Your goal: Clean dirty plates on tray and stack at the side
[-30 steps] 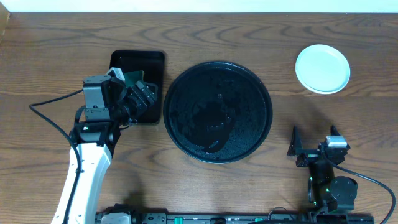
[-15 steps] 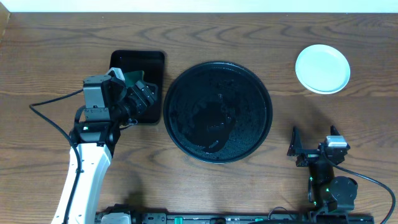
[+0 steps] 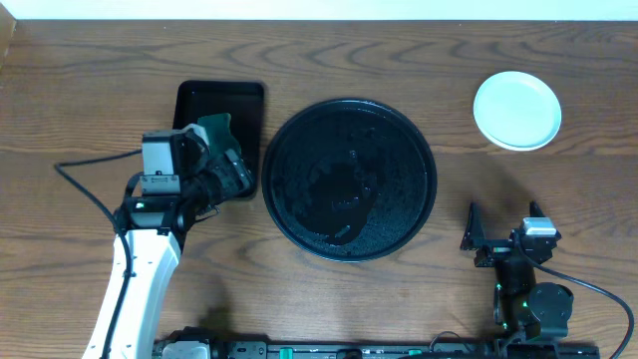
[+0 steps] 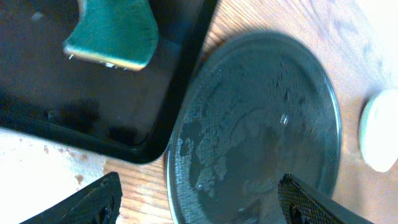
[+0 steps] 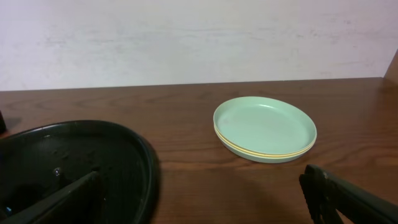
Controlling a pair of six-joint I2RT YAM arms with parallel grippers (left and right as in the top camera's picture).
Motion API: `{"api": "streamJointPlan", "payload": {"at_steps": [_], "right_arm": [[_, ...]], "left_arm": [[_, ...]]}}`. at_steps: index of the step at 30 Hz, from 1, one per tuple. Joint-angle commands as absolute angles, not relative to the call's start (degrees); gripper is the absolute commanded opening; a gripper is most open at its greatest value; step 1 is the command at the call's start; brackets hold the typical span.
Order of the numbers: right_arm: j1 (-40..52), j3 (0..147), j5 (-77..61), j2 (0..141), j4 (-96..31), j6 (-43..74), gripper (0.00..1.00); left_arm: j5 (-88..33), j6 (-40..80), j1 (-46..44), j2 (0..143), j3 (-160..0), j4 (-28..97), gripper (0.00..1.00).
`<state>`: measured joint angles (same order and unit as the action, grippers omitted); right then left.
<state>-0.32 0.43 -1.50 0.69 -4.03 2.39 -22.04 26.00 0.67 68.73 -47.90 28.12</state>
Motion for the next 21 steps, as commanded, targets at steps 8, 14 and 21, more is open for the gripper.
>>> {"api": "streamJointPlan", "payload": {"at_steps": [8, 14, 21], "right_arm": [[-1.08, 0.32, -1.56, 0.30, -4.27, 3.16, 0.99], [-1.08, 0.32, -1.56, 0.30, -4.27, 3.16, 0.99], [-1.08, 0.32, -1.56, 0.30, -4.27, 3.16, 0.99]], "left_arm": [[-21.34, 1.30, -1.10, 64.71, -45.50, 28.25, 0.81], [-21.32, -3.81, -1.10, 58.41, -40.58, 27.66, 0.81], [-20.27, -4.64, -1.06, 46.94, -32.49, 24.01, 0.81]]}}
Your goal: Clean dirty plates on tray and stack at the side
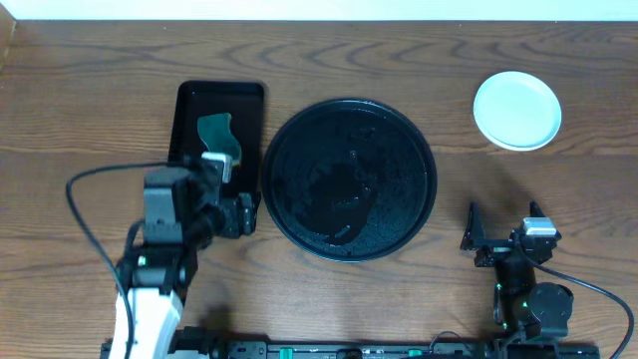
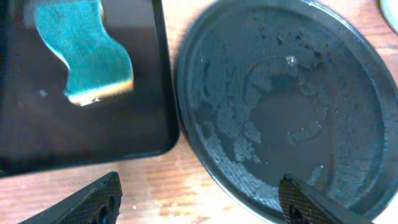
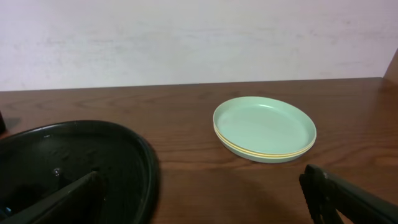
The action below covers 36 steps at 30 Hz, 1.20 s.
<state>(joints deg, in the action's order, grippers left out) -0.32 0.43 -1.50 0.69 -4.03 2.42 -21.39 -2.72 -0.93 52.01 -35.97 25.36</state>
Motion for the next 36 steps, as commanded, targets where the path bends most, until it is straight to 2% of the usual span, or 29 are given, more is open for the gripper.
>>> {"api": "streamJointPlan", "payload": {"at_steps": [1, 6, 10, 23, 36], "right_arm": [[-1.08, 0.32, -1.56, 0.30, -4.25, 3.16, 0.99], [-1.08, 0.32, -1.56, 0.30, -4.25, 3.16, 0.99], [-1.08, 0.32, -1.56, 0.30, -4.25, 3.16, 0.99], [-1.08, 0.32, -1.56, 0.30, -4.25, 3.16, 0.99], [-1.08, 0.32, -1.56, 0.30, -4.27, 3.16, 0.99]], "left_arm": [[-20.25, -4.64, -1.06, 44.84, -30.92, 22.90, 0.81], [-18.96, -2.81, -0.93, 35.22, -22.76, 15.22, 0.81], [-10.59, 8.16, -0.95, 30.17, -16.32, 10.94, 0.81], [-9.76, 8.23, -0.93, 17.32, -1.78, -2.17, 0.81], [-4.67, 8.25, -0.93, 9.43, -0.23, 1.91, 0.81]]}}
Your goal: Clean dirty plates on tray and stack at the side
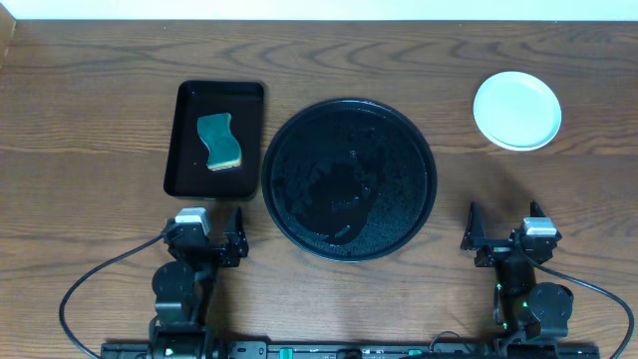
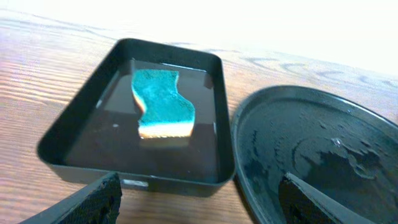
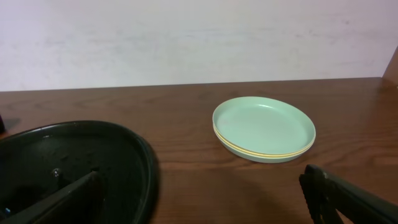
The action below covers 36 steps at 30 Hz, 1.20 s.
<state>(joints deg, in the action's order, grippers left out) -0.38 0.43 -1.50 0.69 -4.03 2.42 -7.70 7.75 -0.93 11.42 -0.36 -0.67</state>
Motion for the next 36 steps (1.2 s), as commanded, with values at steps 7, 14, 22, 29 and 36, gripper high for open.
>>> {"api": "streamJointPlan", "payload": {"at_steps": [7, 14, 22, 29, 36], "right_arm": [[-1.08, 0.32, -1.56, 0.30, -4.25, 3.16, 0.99], [-1.08, 0.32, -1.56, 0.30, -4.25, 3.16, 0.99], [-1.08, 0.32, -1.56, 0.30, -4.25, 3.16, 0.99], [-1.08, 0.32, -1.56, 0.30, -4.27, 3.16, 0.99], [-1.08, 0.32, -1.58, 0.30, -4.25, 3.16, 0.99]], "left_arm": [[-3.79, 8.25, 0.38, 5.56, -0.23, 3.86, 0.81], [-3.77, 8.21, 2.66, 2.74, -0.23, 3.88, 0.81], [-3.20, 7.07, 3.27, 0.05, -0.23, 3.95, 0.81], [-2.24, 6.92, 3.99, 0.08, -0.23, 4.05, 0.81], [-2.04, 6.17, 4.71, 0.08, -0.23, 4.08, 0.81]]}}
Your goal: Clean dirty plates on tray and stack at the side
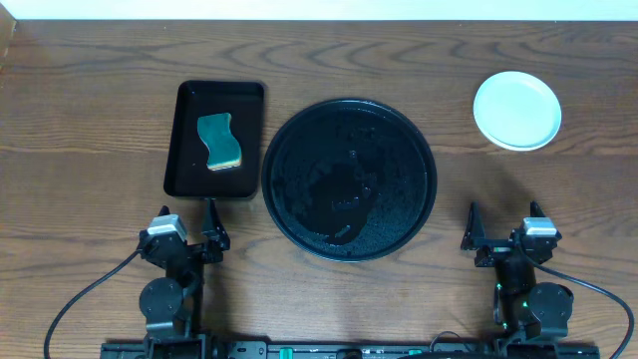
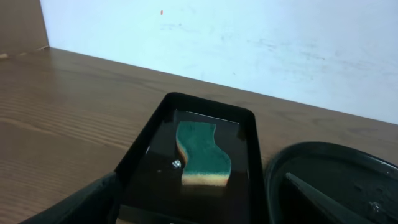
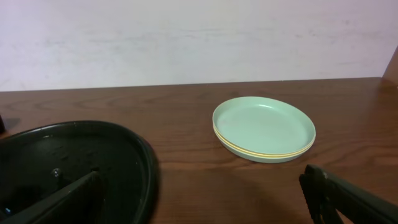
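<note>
The round black tray (image 1: 349, 178) lies wet in the middle of the table, with no plate on it; its rim (image 3: 146, 163) shows in the right wrist view. A stack of pale green plates (image 1: 516, 110) sits at the far right (image 3: 264, 129). A teal sponge (image 1: 219, 142) rests in the black rectangular tub (image 1: 179, 150), also seen from the left wrist as the sponge (image 2: 202, 151). My left gripper (image 1: 186, 237) is parked open at the near left edge, facing the tub. My right gripper (image 1: 503, 235) is parked open at the near right, empty.
Brown wooden table (image 1: 90, 120) with a white wall behind. Cables run from both arm bases along the near edge. The tub (image 2: 258, 155) and the tray nearly touch.
My left arm has settled a little further left at the near edge, and its camera now looks level at the tub and sponge. The right arm, tray and plates have not moved.
My left gripper was over the tub with the sponge right beside it. Then the sponge lay in the tub and the arm stood nearer the front. Then it was folded at the near edge, where it now rests. The right arm stayed parked throughout.
</note>
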Controlling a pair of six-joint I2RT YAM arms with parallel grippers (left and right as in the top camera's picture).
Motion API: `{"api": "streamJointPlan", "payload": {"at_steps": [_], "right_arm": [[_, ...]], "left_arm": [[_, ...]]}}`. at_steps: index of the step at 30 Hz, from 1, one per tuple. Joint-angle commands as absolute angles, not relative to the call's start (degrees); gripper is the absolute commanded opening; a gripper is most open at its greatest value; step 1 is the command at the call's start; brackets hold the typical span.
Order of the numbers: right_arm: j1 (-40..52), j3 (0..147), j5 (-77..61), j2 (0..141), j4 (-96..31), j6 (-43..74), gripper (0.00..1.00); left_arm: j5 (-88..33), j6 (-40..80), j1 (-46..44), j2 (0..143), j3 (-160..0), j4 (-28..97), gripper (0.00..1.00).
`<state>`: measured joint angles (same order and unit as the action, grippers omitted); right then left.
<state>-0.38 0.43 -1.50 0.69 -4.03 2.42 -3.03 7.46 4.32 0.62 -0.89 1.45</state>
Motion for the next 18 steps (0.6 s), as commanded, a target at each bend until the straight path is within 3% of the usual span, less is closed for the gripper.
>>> {"api": "streamJointPlan", "payload": {"at_steps": [1, 18], "right_arm": [[-1.08, 0.32, -1.56, 0.30, -4.27, 3.16, 0.99], [-1.08, 0.32, -1.56, 0.30, -4.27, 3.16, 0.99]], "left_arm": [[-2.04, 6.07, 4.71, 0.08, -0.23, 4.08, 0.81], [-3.88, 2.11, 4.23, 0.08, -0.23, 4.03, 0.82]]}}
